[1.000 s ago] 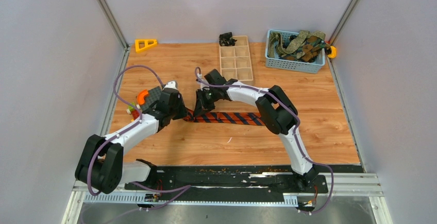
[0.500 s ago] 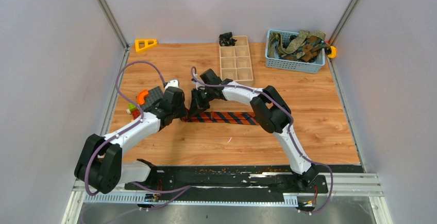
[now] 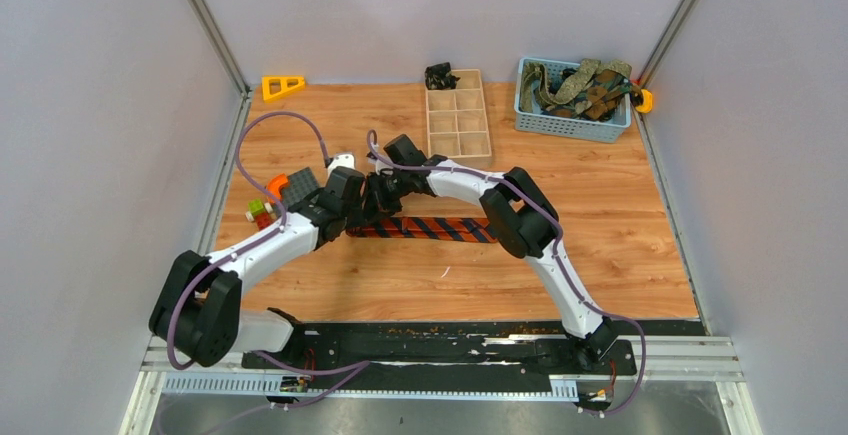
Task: Roll the ties
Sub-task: Roll the tie at the center of the board.
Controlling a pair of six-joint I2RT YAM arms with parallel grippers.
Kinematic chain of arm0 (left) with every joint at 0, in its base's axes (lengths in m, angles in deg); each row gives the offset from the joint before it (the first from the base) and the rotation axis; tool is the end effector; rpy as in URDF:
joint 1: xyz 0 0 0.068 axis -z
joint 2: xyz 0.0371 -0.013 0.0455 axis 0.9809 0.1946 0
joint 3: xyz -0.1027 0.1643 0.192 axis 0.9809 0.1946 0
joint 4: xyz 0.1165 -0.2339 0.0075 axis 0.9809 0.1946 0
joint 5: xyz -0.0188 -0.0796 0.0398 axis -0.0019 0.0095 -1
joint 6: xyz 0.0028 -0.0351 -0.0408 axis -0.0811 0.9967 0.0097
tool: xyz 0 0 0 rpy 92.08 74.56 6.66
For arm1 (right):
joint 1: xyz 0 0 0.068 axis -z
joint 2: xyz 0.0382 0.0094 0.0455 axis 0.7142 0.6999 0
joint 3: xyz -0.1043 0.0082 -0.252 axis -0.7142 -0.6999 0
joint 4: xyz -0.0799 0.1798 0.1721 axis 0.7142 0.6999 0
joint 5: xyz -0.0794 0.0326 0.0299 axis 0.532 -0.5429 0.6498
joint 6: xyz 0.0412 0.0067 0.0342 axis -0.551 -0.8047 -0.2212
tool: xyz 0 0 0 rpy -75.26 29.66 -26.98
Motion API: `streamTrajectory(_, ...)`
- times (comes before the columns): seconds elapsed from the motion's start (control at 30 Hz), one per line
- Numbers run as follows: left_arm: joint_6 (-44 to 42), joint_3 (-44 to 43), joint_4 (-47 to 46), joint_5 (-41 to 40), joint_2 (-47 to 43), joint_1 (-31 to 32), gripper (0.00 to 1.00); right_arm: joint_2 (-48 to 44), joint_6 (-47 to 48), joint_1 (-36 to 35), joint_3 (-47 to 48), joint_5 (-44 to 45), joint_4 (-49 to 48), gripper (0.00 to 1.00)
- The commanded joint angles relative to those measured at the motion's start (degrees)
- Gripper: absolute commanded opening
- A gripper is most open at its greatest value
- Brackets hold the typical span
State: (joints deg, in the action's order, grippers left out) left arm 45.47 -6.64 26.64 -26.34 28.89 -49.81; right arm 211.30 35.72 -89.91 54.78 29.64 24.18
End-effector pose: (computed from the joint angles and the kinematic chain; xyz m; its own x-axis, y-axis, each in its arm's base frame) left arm 0.2335 -0.1156 0.1989 -0.7074 -0.1458 -0.6916 -0.1041 0.9893 -0.1022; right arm 0.3548 0.3809 0.1268 -0.9311 -0.3051 -0.2000 -0.3334 0.4895 0.8057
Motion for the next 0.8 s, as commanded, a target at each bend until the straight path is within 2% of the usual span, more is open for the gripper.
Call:
streamTrajectory(0.0,-0.19,-2.46,-1.54,-0.1,2.24,2.05,0.09,-0.96,-1.28,-1.03,0.66,-2.88,-5.51,0.04)
streamTrajectory(0.43,0.39,-3.24,-3.49,-1.49,8.2,4.72,0.08,-5.08,0.1,0.88,-4.65,-2.16,-5.65,0.04)
streamTrajectory(0.77,0.39,-2.61,-4.51,-1.46,10.03,5.48,0.08,-10.84,3.52,2.24,-7.91,0.98,-1.04,0.04)
